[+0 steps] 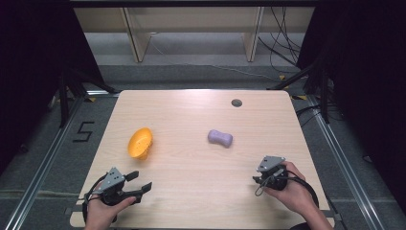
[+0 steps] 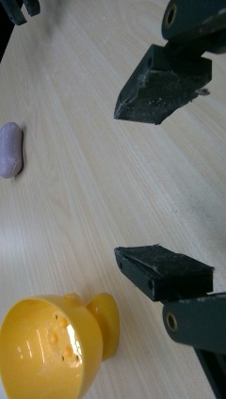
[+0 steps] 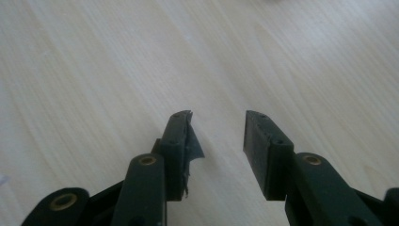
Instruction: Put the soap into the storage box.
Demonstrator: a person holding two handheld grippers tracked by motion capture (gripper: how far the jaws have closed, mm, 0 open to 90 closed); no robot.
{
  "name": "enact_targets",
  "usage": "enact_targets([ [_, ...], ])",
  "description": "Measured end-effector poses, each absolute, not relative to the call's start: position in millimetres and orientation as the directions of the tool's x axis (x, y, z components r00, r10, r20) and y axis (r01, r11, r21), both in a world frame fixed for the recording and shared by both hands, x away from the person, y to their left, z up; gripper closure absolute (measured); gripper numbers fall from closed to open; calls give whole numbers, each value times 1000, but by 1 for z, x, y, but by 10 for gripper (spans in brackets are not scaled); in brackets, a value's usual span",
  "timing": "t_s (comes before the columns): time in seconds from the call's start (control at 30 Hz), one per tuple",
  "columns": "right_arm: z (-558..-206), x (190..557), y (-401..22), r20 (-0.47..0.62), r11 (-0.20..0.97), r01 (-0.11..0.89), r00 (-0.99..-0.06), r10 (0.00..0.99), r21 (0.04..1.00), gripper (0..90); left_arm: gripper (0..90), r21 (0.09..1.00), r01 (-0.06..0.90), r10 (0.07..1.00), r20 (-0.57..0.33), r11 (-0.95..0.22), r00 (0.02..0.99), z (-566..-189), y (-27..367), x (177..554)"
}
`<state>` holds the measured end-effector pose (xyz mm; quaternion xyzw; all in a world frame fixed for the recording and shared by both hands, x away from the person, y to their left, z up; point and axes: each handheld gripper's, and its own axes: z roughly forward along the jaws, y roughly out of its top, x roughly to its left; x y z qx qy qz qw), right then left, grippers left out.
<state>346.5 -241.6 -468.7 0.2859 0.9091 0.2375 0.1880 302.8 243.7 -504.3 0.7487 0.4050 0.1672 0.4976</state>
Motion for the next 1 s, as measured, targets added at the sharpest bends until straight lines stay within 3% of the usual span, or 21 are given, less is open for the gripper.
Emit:
enact_targets([
  [0.03,-471,347,-240,-195,715,424,-769,608,557,607,275,880,440,773,-153,-177,616,-504,244,303],
  [0.33,-453,371,-215,-143,811,404,-854,501,423,563,274,876,449,776,-158,-175,611,-505,244,301],
  [0.5,-442,406,-188,-137,857,375,-886,444,354,522,271,876,448,769,-160,-179,619,-505,244,301],
  [1.0,-435,471,-148,-176,876,355,-887,426,327,487,270,869,462,769,-169,-179,617,-506,245,301],
])
